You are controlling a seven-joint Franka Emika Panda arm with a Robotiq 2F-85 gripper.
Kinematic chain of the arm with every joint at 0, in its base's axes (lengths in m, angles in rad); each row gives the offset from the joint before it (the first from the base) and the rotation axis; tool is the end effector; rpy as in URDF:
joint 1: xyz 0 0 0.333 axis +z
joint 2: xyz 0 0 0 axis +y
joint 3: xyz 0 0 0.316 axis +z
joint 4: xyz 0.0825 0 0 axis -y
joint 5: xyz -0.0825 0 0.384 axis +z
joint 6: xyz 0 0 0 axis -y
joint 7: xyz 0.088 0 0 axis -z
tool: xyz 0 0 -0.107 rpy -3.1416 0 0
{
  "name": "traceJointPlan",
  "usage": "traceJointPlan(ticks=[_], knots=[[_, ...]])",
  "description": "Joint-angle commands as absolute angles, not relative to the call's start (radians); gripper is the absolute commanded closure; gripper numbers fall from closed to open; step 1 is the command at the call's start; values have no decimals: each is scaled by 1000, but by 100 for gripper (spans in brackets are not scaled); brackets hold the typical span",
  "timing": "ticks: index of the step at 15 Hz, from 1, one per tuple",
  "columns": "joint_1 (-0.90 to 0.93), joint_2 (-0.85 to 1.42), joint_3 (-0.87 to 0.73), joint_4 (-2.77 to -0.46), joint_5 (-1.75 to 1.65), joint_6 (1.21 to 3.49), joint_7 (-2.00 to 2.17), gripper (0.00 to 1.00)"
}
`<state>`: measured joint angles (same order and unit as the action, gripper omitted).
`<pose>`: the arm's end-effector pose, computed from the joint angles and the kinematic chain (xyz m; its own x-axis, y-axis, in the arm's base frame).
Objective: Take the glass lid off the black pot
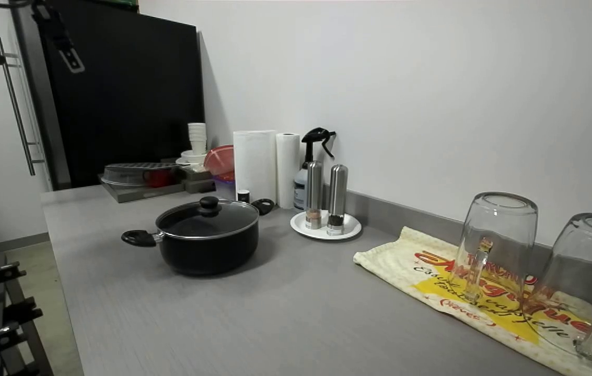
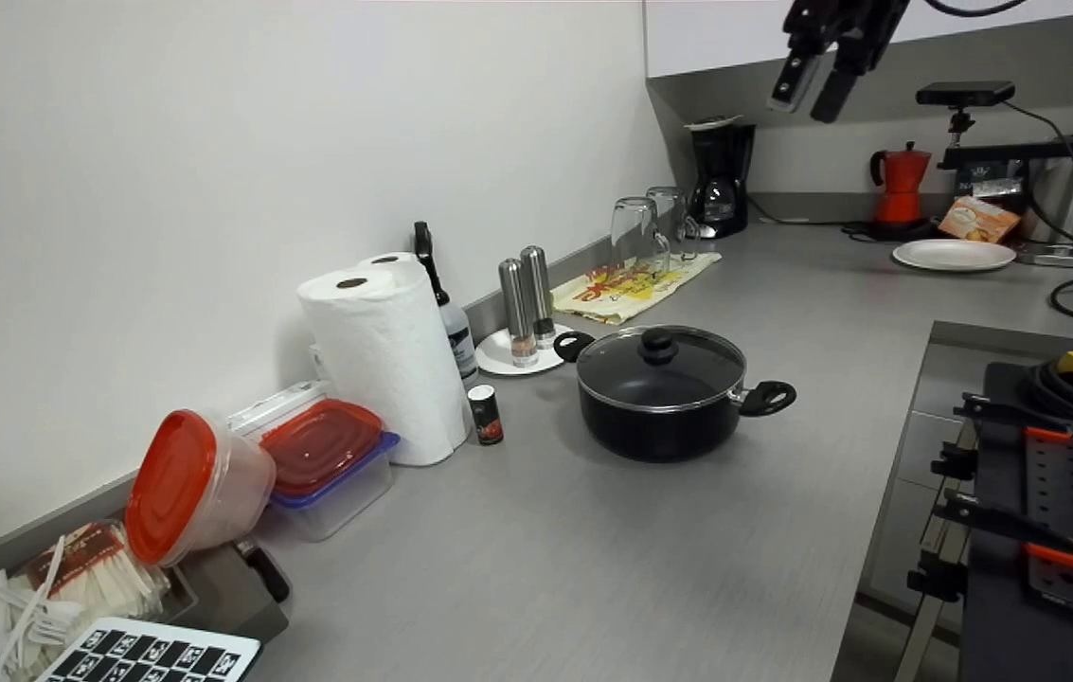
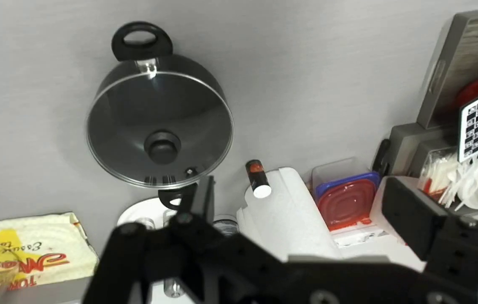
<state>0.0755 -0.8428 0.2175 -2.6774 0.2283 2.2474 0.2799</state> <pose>0.3210 0.1094 0.5149 0.9198 -0.1534 0.3613 -0.0991 -0.9814 -0.1642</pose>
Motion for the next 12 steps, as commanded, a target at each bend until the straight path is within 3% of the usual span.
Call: traceJointPlan(ticks=[1,6,12], knots=[[33,-637,285,-2562,167,2374,334,0],[-92,-407,322,-2423,-33,2436,446,0],[-155,-222,262,-2316,-218,2407,562,0]])
